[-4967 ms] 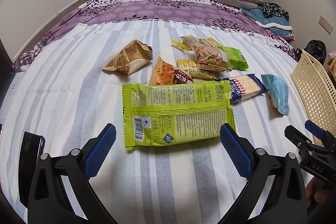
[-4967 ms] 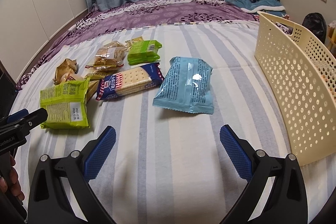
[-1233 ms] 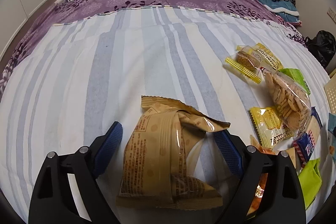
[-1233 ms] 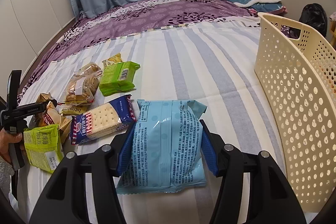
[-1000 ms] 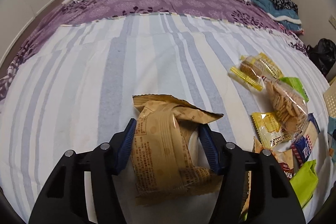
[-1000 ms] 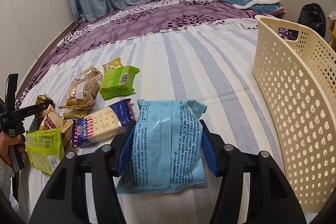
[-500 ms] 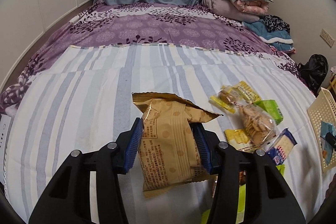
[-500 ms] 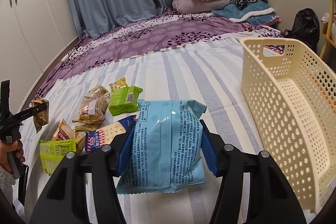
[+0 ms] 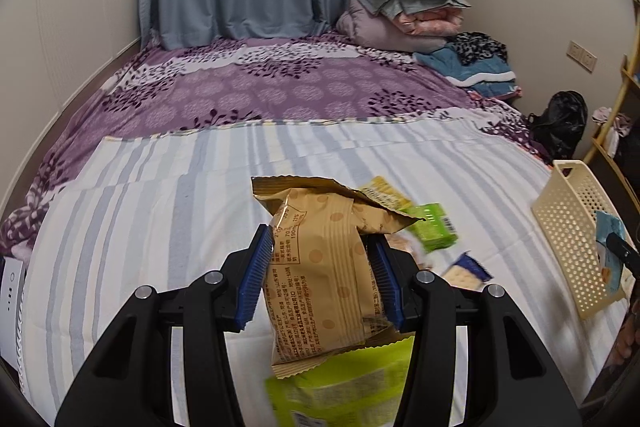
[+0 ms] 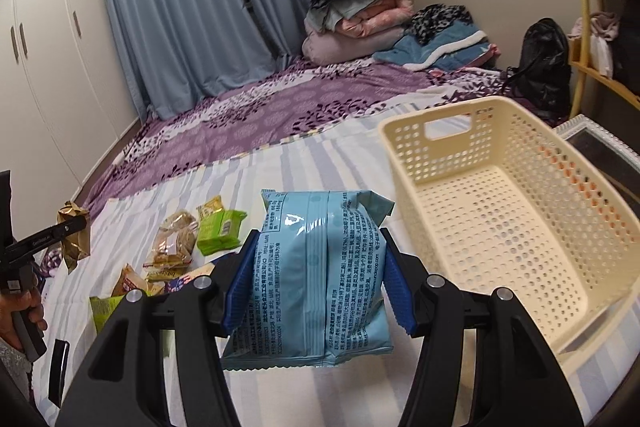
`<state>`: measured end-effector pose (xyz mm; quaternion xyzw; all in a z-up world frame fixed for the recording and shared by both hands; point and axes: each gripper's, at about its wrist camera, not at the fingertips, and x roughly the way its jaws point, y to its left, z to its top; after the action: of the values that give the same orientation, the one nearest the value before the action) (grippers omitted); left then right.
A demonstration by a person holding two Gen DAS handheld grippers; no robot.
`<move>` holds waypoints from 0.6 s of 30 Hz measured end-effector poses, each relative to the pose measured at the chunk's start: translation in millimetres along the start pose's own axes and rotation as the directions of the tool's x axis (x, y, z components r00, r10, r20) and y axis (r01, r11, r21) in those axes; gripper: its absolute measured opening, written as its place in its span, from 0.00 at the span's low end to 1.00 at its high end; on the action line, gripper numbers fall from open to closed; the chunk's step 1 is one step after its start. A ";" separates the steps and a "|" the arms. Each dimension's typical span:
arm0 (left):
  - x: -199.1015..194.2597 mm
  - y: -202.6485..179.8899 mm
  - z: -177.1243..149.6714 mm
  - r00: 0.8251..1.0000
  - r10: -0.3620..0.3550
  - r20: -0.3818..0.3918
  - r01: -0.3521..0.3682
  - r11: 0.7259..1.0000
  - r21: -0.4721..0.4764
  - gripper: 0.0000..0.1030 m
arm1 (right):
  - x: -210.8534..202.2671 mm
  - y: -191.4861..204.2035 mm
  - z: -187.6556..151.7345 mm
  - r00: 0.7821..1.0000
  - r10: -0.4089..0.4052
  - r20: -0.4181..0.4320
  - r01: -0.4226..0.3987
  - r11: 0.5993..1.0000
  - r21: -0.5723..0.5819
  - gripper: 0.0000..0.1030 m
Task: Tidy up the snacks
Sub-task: 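Lift the blue bag with the right gripper and carry it over the cream basket, then open the right gripper to drop the blue bag into the basket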
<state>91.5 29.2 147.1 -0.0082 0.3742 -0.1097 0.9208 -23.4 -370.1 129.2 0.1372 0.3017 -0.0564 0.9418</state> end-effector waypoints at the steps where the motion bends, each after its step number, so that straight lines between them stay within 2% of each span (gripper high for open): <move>1: -3.0 -8.0 1.0 1.000 -0.008 0.004 0.008 1.000 0.011 0.49 | -4.7 -6.3 1.7 1.000 -0.007 0.009 0.007 1.000 0.010 0.56; 9: -20.5 -61.9 2.9 0.997 -0.070 0.020 0.069 0.995 0.069 0.49 | -34.4 -65.9 1.3 0.993 -0.104 0.060 0.097 0.990 0.107 0.56; 18: -31.1 -116.8 1.3 0.991 -0.131 0.018 0.127 0.982 0.138 0.49 | -41.1 -116.7 -1.2 0.980 -0.191 0.054 0.180 0.969 0.167 0.56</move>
<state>47.8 -78.4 180.8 0.0291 0.3521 -0.1943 0.9151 -79.4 -480.3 126.1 0.1819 0.2748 -0.1732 0.9281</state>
